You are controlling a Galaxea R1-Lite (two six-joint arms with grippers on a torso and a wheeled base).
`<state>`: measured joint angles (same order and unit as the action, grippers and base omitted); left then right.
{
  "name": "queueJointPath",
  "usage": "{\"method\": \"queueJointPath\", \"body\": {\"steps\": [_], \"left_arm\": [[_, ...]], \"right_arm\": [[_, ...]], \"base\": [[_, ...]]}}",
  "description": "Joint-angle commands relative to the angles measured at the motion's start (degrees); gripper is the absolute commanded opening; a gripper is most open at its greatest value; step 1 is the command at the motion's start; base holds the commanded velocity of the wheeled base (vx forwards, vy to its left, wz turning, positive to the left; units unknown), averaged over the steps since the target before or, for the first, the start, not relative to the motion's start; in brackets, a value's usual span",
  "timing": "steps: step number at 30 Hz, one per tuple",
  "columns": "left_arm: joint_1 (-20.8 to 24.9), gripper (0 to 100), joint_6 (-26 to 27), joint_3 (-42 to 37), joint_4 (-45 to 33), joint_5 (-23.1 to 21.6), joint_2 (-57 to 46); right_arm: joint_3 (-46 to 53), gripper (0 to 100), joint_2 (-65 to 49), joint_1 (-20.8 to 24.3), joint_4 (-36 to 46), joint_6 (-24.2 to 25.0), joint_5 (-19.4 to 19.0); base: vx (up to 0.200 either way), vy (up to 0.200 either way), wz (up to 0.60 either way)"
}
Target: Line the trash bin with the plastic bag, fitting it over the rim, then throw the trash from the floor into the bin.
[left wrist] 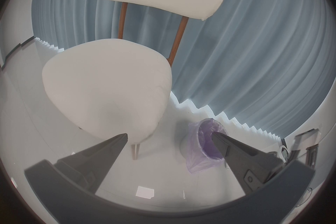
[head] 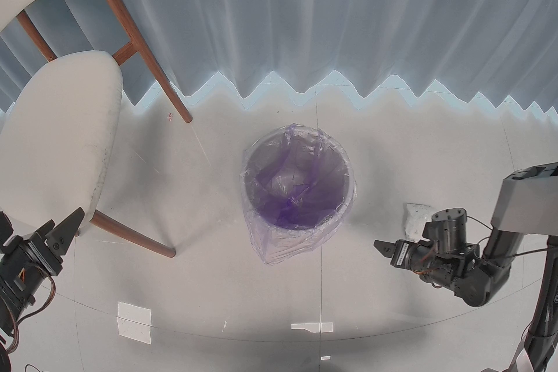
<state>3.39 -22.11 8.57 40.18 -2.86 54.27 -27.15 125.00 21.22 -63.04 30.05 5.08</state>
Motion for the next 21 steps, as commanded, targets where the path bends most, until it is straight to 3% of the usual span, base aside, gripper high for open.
{"method": "queueJointPath", "body": {"steps": [1, 9, 15, 20, 21], "left_arm": [[-3.04, 100, 0.84, 7.16, -4.06, -0.48, 7.51], [-1.1, 100, 2.6, 6.64, -4.23, -0.56, 10.5], [-1.54, 100, 2.87, 3.82, -4.23, -0.56, 9.36], [-3.83, 100, 2.87, 4.17, -4.15, -0.56, 9.62], [-3.92, 100, 2.87, 4.17, -4.15, -0.56, 9.45]], "right_arm": [[15.02, 100, -15.31, 1.72, -11.05, -0.78, -0.86], [15.63, 100, -16.37, 2.24, -13.08, -2.28, -0.86], [3.07, 100, -11.54, 4.35, -11.14, -1.13, -0.95], [-7.48, 100, -9.87, 9.27, 1.87, 5.46, -0.86], [-11.52, 100, -9.87, 10.77, 7.75, 7.92, -0.86]], "base": [[0.0, 0.0, 0.0], [0.0, 0.0, 0.0], [0.0, 0.0, 0.0], [0.0, 0.0, 0.0], [0.0, 0.0, 0.0]]}}
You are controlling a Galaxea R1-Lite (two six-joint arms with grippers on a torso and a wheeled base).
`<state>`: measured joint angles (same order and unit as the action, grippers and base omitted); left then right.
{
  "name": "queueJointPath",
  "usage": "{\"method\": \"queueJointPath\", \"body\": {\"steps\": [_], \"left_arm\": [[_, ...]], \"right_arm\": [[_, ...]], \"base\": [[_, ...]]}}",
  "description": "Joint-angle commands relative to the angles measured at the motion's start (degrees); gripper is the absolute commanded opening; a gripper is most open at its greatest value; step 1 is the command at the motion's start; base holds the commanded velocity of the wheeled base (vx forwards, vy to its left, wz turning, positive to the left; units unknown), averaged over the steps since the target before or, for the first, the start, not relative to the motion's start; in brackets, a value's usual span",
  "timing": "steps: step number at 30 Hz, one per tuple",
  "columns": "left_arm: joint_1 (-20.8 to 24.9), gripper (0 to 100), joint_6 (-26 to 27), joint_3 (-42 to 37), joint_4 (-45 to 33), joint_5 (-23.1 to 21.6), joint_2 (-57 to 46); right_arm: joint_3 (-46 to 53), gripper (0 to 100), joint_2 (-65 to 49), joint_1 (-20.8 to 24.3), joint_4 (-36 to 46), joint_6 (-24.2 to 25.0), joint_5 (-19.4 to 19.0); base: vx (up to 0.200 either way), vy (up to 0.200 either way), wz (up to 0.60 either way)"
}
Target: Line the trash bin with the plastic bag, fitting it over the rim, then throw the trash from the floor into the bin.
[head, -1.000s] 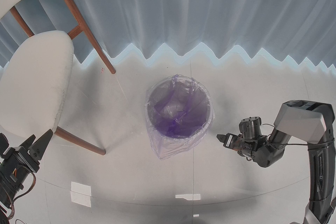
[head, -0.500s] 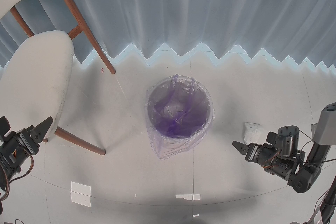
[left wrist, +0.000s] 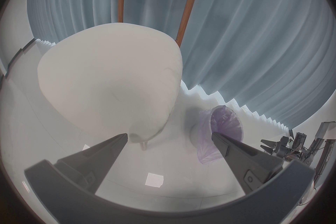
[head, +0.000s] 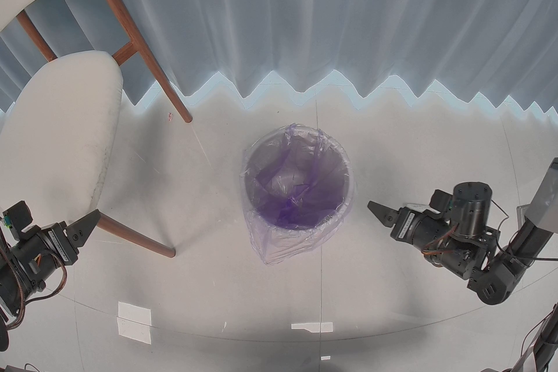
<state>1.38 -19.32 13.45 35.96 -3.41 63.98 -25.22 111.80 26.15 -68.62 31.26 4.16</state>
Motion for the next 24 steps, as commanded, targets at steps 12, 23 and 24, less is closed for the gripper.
{"method": "queueJointPath", "body": {"steps": [12, 23, 24], "left_arm": [[-4.19, 100, 0.16, -3.43, 0.07, 0.07, -4.03], [-6.48, 100, 0.16, -4.31, 0.07, -0.01, -4.56], [-6.48, 100, 0.16, -4.31, 0.07, -0.01, -4.56]], "right_arm": [[-39.47, 100, 16.61, 7.25, 39.79, 8.56, 3.05], [-48.87, 0, 25.13, 6.9, 44.8, 8.56, 6.48], [-49.13, 0, 25.13, 6.9, 44.98, 8.47, 6.65]], "base": [[0.0, 0.0, 0.0], [0.0, 0.0, 0.0], [0.0, 0.0, 0.0]]}}
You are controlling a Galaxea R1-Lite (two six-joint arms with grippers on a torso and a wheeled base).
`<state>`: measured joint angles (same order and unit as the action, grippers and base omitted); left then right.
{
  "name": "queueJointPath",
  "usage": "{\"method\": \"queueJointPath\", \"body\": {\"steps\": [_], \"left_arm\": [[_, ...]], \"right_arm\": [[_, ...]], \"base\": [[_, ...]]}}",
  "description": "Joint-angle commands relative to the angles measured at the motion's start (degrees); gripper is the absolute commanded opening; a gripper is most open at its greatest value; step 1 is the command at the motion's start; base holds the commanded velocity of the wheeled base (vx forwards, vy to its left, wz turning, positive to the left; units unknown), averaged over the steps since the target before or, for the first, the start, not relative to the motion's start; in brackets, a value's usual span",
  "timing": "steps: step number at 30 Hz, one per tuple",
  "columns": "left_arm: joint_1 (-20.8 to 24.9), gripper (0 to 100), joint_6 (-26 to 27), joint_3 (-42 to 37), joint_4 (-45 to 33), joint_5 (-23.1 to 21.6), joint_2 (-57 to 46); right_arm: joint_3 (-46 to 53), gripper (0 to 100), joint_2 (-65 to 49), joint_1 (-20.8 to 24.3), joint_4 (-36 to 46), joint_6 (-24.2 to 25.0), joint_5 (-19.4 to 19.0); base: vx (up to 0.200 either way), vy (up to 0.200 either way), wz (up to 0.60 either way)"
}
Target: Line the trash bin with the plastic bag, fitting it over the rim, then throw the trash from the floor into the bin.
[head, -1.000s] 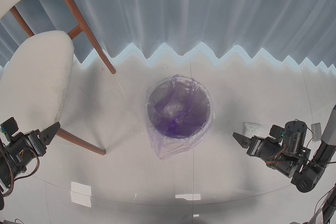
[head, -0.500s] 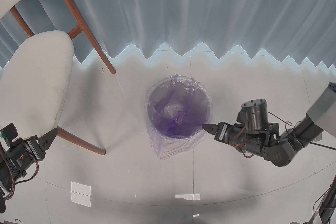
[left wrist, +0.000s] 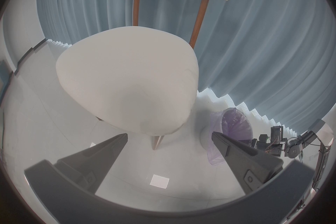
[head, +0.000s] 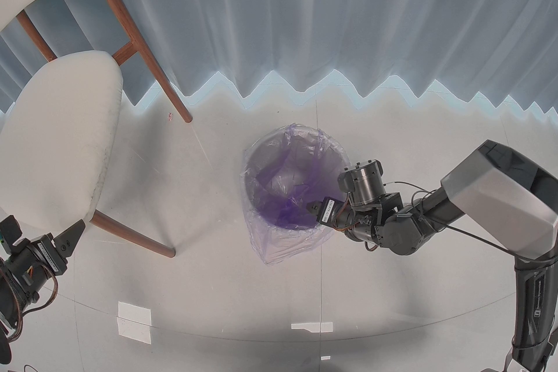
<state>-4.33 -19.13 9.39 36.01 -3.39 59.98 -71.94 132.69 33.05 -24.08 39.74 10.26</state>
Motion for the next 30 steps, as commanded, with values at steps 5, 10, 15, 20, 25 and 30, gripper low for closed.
{"method": "queueJointPath", "body": {"steps": [5, 10, 15, 20, 25, 30], "left_arm": [[-0.68, 100, 0.05, 0.02, 0.29, -0.04, -0.48], [-0.86, 100, 0.14, 1.86, 0.73, -3.03, -0.04], [-0.68, 100, 0.93, 2.39, 0.73, -3.29, 0.23], [-0.68, 100, 3.22, 2.48, 0.82, -3.38, 1.19], [-0.24, 100, 3.22, 2.3, 0.82, -3.38, 1.11], [-0.24, 100, 3.31, 2.13, 0.82, -3.38, 1.11]], "right_arm": [[-2.42, 0, 2.13, -0.88, 2.02, -2.21, 0.55], [-1.98, 0, -5.34, -9.32, 4.3, -21.9, -6.4], [0.83, 0, -9.47, -12.39, 4.48, -36.75, -18.44], [-1.19, 0, -9.47, -11.08, 4.48, -40.8, -22.92], [-0.75, 0, -9.38, -10.81, 4.13, -45.72, -24.15], [2.42, 0, -9.3, -10.72, 2.02, -45.72, -25.82]], "base": [[0.0, 0.0, 0.0], [0.0, 0.0, 0.0], [0.0, 0.0, 0.0], [0.0, 0.0, 0.0], [0.0, 0.0, 0.0], [0.0, 0.0, 0.0]]}}
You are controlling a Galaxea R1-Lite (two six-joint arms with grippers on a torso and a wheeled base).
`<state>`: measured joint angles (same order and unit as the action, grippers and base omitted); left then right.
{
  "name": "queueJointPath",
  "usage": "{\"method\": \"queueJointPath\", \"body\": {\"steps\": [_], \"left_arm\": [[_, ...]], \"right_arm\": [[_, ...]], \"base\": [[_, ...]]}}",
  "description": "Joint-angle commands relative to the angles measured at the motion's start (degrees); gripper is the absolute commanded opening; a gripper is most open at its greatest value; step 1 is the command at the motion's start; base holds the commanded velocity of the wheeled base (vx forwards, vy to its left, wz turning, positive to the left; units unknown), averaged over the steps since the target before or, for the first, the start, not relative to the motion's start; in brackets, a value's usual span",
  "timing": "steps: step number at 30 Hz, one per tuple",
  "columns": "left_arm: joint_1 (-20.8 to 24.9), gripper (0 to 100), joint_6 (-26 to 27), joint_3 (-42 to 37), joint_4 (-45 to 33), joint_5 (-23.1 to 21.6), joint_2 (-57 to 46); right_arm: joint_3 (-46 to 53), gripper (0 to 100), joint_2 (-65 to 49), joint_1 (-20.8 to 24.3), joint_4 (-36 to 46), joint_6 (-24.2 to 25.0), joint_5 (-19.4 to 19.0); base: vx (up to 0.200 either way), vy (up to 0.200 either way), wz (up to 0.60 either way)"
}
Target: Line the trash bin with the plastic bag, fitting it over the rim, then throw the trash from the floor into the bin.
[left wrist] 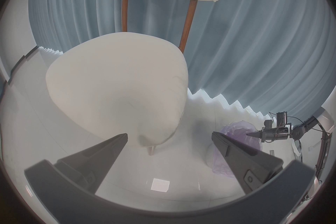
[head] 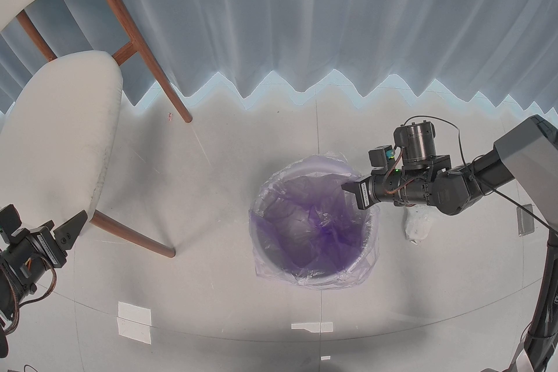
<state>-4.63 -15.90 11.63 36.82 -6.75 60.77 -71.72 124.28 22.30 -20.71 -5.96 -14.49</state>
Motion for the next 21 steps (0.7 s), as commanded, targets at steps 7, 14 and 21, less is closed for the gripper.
{"method": "queueJointPath", "body": {"steps": [7, 14, 21], "left_arm": [[0.15, 100, 0.16, 0.15, 0.01, -1.77, 0.75], [2.35, 100, 0.08, -0.03, 0.01, -2.04, 0.75], [8.32, 100, 0.08, 0.76, 0.01, -2.83, 2.6]], "right_arm": [[5.8, 100, 0.52, -0.06, -6.36, -0.02, -3.52], [7.64, 100, 0.43, -0.32, -12.95, 3.76, -3.7], [12.48, 100, 0.26, -4.19, -21.48, 5.43, -2.73]], "base": [[0.0, 0.0, 0.0], [0.0, 0.0, 0.0], [0.0, 0.0, 0.0]]}}
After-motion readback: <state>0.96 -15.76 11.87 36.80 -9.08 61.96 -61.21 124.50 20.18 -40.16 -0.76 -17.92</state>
